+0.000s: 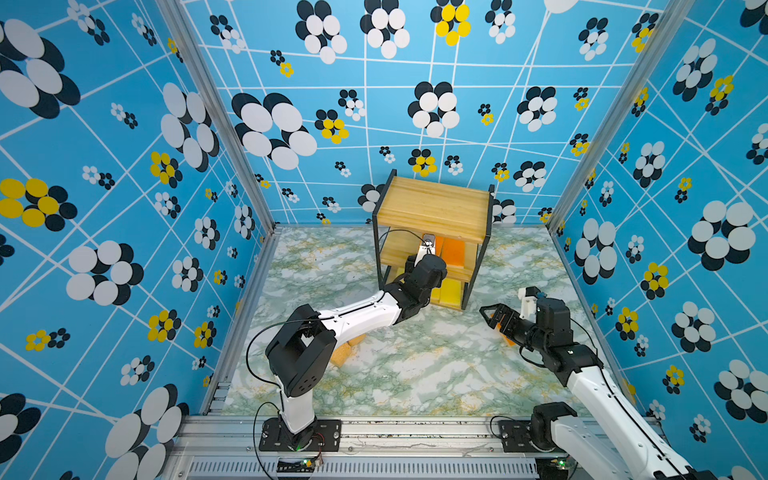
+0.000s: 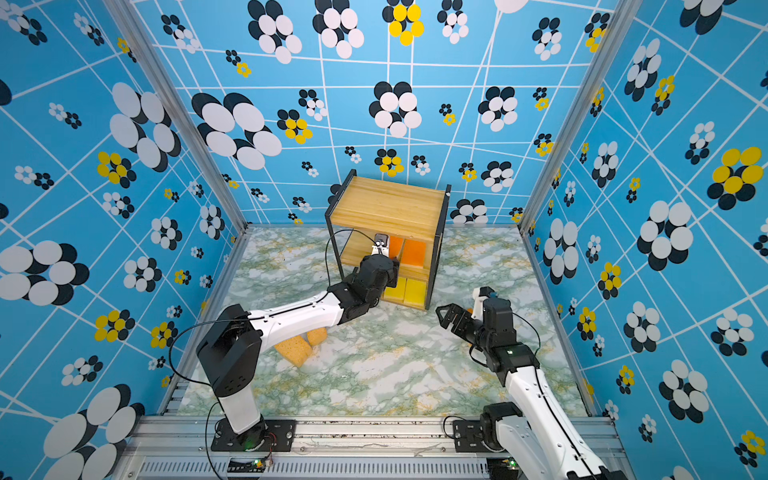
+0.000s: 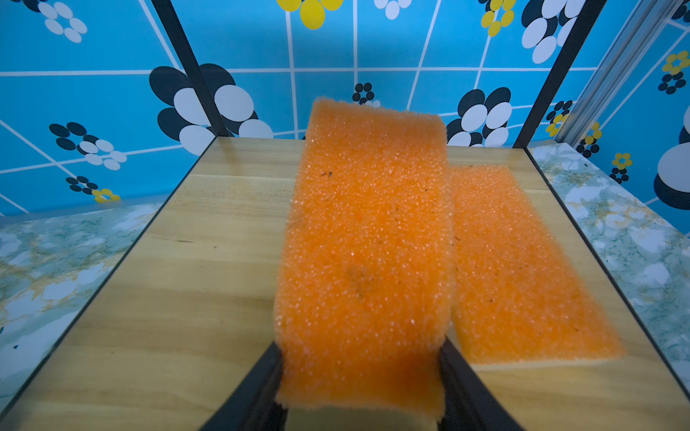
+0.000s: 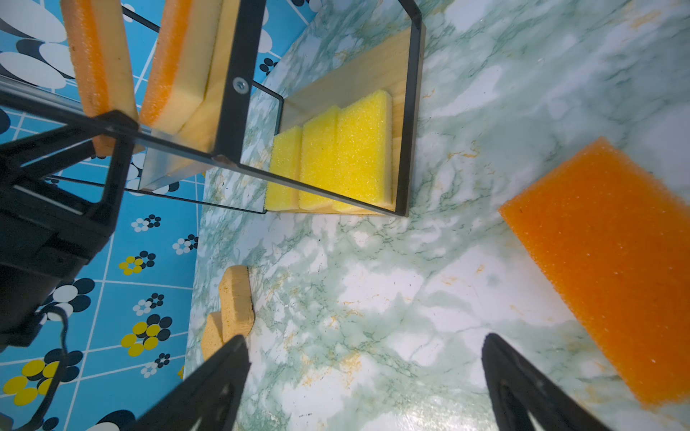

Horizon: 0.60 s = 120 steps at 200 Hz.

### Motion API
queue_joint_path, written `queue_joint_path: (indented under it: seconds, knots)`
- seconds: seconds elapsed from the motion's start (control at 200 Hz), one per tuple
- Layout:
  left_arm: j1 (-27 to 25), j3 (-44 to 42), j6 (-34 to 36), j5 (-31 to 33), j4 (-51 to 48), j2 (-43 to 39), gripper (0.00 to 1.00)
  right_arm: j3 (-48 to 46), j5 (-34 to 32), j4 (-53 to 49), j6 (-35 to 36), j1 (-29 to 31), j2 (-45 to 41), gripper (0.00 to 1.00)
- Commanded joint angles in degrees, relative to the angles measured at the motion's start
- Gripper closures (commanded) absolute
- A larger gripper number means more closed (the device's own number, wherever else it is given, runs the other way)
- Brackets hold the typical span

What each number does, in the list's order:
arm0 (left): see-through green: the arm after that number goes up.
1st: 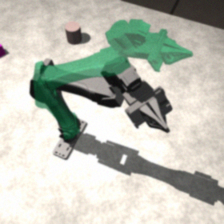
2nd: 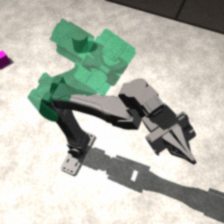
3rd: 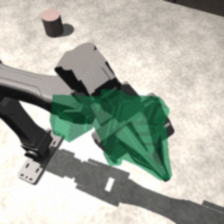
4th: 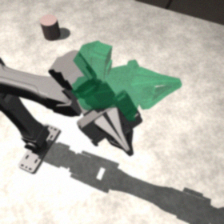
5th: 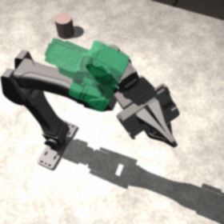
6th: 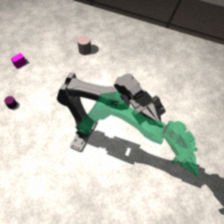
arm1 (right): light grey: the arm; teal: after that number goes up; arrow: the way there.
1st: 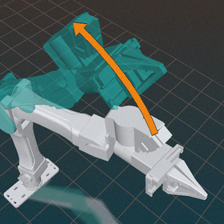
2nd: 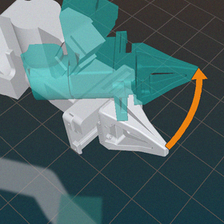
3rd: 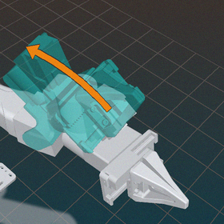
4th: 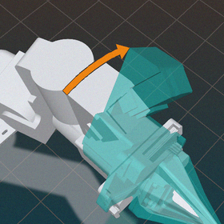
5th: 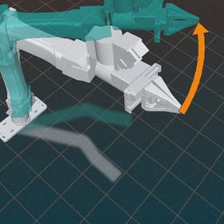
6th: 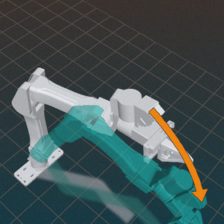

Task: Place and organize the cleaning sponges onto the shelf
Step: 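Lower the orange sponge beside the other one and open the left gripper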

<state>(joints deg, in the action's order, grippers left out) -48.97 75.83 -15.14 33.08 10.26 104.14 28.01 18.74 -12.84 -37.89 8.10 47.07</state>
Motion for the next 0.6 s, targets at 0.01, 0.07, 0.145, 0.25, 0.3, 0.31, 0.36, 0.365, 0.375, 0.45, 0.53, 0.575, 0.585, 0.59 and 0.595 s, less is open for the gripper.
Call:
queue_joint_path:
  seconds: [0.01, 0.07, 0.145, 0.25, 0.3, 0.31, 0.36, 0.365, 0.375, 0.45, 0.53, 0.575, 0.585, 0.59, 0.595]
  knots:
    - [0.78, 2.30, -1.30, 1.51, -0.06, 0.67, 0.43, -0.08, 0.33, -1.02, 0.80, -0.36, -0.84, 0.01]
    - [0.73, 2.24, -1.38, 1.50, -0.09, 0.71, 0.42, -0.14, 0.33, -0.98, 0.80, -0.35, -0.84, 0.01]
    - [0.72, 1.83, -1.47, 2.01, 0.11, 0.72, 0.39, -0.15, 0.33, -0.98, 0.80, -0.35, -0.84, 0.01]
    - [0.79, 1.39, -1.30, 2.49, 0.64, 0.72, 0.37, -0.18, 0.24, -0.96, 0.80, -0.36, -0.79, 0.01]
    - [0.79, 1.18, -1.39, 2.82, 0.72, 0.77, 0.37, -0.25, 0.24, -0.95, 0.80, -0.37, -0.79, 0.01]
    - [0.74, 1.16, -1.39, 2.92, 0.68, 0.73, 0.37, -0.22, 0.24, -0.98, 0.84, -0.41, -0.76, 0.01]
    - [0.74, 1.10, -1.46, 3.22, 0.51, 0.76, 0.36, -0.20, 0.25, -1.00, 0.89, -0.40, -0.79, 0.01]
    - [0.73, 1.13, -1.47, 3.26, 0.48, 0.78, 0.36, -0.17, 0.25, -1.02, 0.89, -0.38, -0.82, 0.01]
    - [0.79, 1.15, -1.47, 3.25, 0.53, 0.78, 0.35, -0.18, 0.24, -0.97, 0.89, -0.39, -0.77, 0.01]
    - [0.79, 1.10, -1.43, 3.38, 0.46, 0.91, 0.33, -0.15, 0.25, -0.96, 0.93, -0.41, -0.76, 0.01]
    - [0.77, 1.11, -1.39, 3.23, 0.46, 1.04, 0.31, -0.15, 0.24, -0.95, 0.89, -0.42, -0.76, 0.01]
    - [0.77, 1.04, -1.39, 3.31, 0.46, 1.07, 0.30, -0.15, 0.24, -1.04, 0.89, -0.39, -0.77, 0.01]
    - [0.80, 1.00, -1.39, 3.31, 0.44, 1.09, 0.30, -0.10, 0.24, -1.02, 0.89, -0.41, -0.76, 0.01]
    - [0.80, 1.03, -1.43, 3.31, 0.45, 1.12, 0.30, -0.08, 0.24, -0.99, 0.89, -0.39, -0.75, 0.01]
    - [0.76, 1.01, -1.45, 3.31, 0.45, 1.10, 0.30, -0.12, 0.24, -1.02, 0.89, -0.42, -0.80, 0.01]
